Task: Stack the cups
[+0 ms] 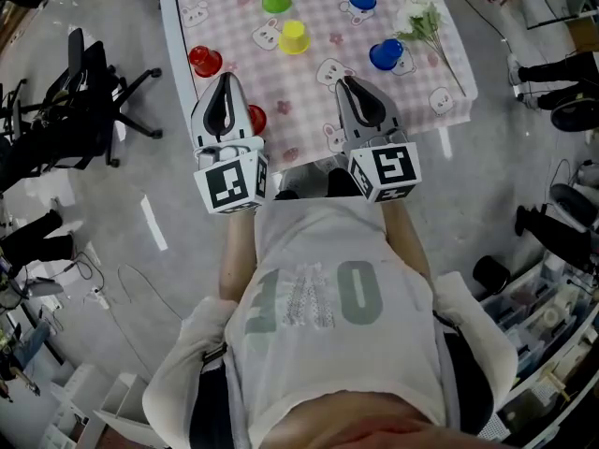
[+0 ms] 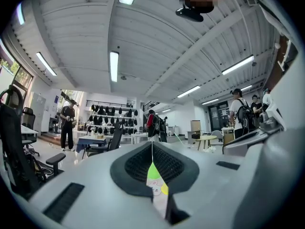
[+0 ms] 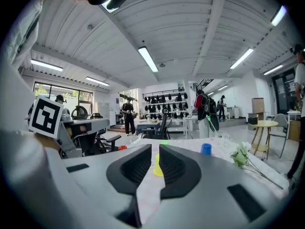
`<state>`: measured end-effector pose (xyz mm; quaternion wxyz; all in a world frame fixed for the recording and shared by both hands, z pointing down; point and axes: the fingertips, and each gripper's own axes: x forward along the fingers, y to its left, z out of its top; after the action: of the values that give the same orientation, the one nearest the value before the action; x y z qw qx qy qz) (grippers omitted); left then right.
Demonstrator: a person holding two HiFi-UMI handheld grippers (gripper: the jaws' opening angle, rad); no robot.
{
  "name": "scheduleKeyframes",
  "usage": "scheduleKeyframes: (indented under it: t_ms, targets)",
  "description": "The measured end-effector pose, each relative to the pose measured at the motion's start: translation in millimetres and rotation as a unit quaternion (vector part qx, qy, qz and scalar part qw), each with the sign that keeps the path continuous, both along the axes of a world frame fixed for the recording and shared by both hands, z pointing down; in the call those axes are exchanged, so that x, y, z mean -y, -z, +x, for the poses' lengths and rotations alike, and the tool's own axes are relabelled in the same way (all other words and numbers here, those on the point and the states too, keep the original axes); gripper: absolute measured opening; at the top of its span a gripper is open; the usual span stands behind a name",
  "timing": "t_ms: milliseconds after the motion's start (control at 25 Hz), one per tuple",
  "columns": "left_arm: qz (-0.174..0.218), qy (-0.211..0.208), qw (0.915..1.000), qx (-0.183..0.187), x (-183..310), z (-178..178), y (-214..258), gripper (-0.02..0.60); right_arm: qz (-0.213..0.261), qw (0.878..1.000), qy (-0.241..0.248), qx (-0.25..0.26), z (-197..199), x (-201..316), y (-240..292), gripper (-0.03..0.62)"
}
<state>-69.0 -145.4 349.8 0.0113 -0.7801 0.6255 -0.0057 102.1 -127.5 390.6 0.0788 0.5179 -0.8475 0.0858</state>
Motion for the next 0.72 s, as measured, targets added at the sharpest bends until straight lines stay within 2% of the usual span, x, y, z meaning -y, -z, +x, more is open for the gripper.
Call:
scheduleKeyframes:
  t_ms: [40, 120, 240, 480, 720]
  targets:
    - [0.0, 0.004, 1.0, 0.001, 0.9, -0.9, -0.6, 0.028, -0.007, 1.0, 0.011, 0.002, -1.9, 3.1, -1.0, 0.047]
    - [-0.003, 0.01, 0.9999, 0.003, 4.0, -3.3, -3.9, 0.028, -0.02, 0.999, 0.033, 0.007, -7.7, 11.7, -3.8, 0.193]
    - [-0.009, 0.02, 0.9997, 0.006, 10.4, -9.1, -8.5, 0.028, -0.032, 0.998, 0.05, 0.01, -16.8, 29.9, -6.7, 0.252]
    - [-0.015, 0.044, 0.9989, 0.011, 15.0, -24.7, -13.3, 0.028, -0.062, 0.995, 0.078, -0.028, -37.7, 82.6, -33.1, 0.264]
    - [-0.04, 0.071, 0.9966, 0.014, 8.5, -43.7, -26.5, 0.028, -0.096, 0.988, 0.089, -0.087, -53.6, 134.0, -79.8, 0.264]
